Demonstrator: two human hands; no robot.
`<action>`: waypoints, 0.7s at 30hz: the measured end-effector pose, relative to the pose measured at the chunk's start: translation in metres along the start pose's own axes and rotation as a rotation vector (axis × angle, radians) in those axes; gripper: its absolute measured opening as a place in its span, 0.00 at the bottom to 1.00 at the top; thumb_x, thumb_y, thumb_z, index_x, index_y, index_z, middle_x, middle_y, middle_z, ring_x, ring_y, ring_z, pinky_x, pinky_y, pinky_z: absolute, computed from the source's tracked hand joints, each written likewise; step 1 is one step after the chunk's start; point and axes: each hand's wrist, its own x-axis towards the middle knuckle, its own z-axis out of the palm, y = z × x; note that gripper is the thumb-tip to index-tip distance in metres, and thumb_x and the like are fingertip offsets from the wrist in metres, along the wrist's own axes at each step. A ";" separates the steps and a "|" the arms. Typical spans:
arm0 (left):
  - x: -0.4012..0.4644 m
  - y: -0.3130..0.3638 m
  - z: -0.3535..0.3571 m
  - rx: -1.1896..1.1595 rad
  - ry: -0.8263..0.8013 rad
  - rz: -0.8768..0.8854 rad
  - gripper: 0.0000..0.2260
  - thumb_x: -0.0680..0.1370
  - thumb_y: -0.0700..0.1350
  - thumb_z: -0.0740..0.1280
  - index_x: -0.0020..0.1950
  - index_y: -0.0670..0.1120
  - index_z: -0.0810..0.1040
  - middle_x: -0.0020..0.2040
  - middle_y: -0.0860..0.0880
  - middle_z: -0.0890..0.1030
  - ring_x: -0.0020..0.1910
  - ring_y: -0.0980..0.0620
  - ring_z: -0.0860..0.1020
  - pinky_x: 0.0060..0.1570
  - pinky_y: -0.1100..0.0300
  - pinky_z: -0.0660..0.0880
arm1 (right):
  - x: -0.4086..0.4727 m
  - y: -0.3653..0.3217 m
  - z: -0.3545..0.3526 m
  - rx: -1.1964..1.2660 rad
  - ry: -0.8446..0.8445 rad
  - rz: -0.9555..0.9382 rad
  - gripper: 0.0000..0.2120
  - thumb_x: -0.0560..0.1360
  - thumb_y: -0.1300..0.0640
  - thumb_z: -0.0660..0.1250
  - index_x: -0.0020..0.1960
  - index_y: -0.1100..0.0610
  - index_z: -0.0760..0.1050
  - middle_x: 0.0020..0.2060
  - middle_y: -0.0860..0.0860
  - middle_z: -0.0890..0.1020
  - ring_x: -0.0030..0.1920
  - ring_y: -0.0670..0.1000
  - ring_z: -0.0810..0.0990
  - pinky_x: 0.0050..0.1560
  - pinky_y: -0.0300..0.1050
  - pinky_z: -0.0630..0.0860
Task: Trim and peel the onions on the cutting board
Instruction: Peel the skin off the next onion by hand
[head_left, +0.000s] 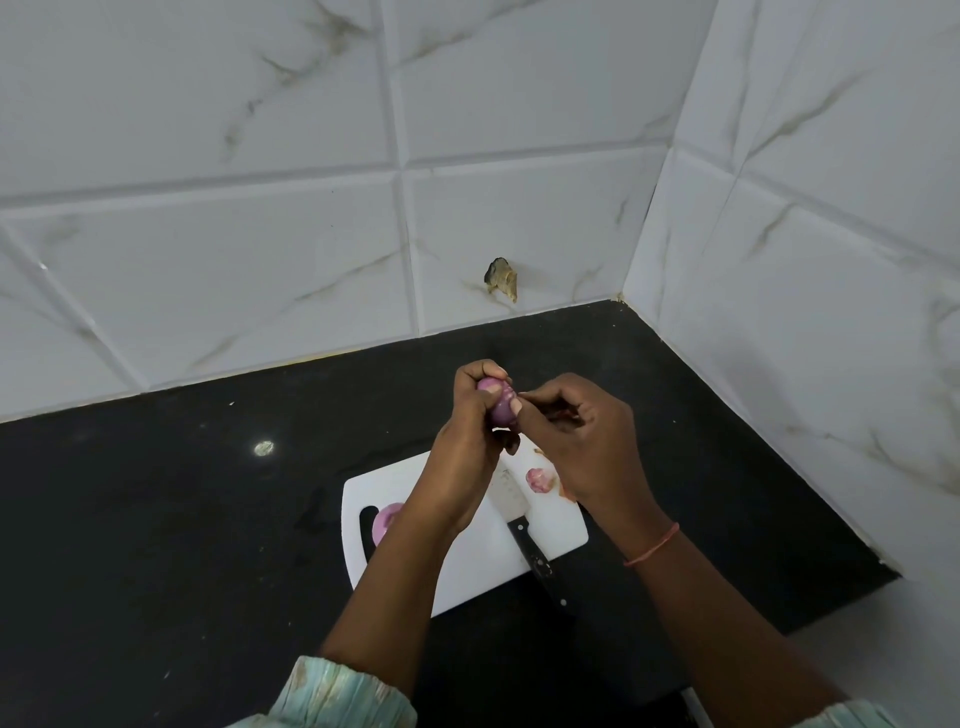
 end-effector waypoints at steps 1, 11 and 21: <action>0.000 -0.001 0.000 -0.002 -0.004 0.002 0.09 0.85 0.42 0.53 0.55 0.50 0.72 0.45 0.49 0.76 0.43 0.51 0.74 0.38 0.59 0.73 | -0.001 0.000 0.000 0.000 0.003 0.003 0.05 0.72 0.59 0.74 0.46 0.59 0.81 0.38 0.45 0.81 0.42 0.42 0.81 0.42 0.27 0.75; -0.001 -0.002 0.000 -0.110 -0.045 0.007 0.09 0.83 0.42 0.55 0.53 0.50 0.74 0.50 0.46 0.74 0.43 0.52 0.75 0.39 0.59 0.72 | -0.001 -0.002 0.000 -0.009 0.047 0.032 0.00 0.73 0.64 0.72 0.44 0.60 0.81 0.36 0.48 0.82 0.39 0.44 0.81 0.41 0.29 0.75; -0.002 0.000 -0.001 -0.257 -0.050 0.025 0.06 0.78 0.45 0.59 0.52 0.50 0.75 0.51 0.47 0.74 0.46 0.51 0.75 0.45 0.57 0.73 | -0.001 -0.014 0.003 0.121 -0.005 0.121 0.06 0.74 0.58 0.72 0.50 0.56 0.80 0.45 0.49 0.83 0.47 0.43 0.81 0.47 0.30 0.76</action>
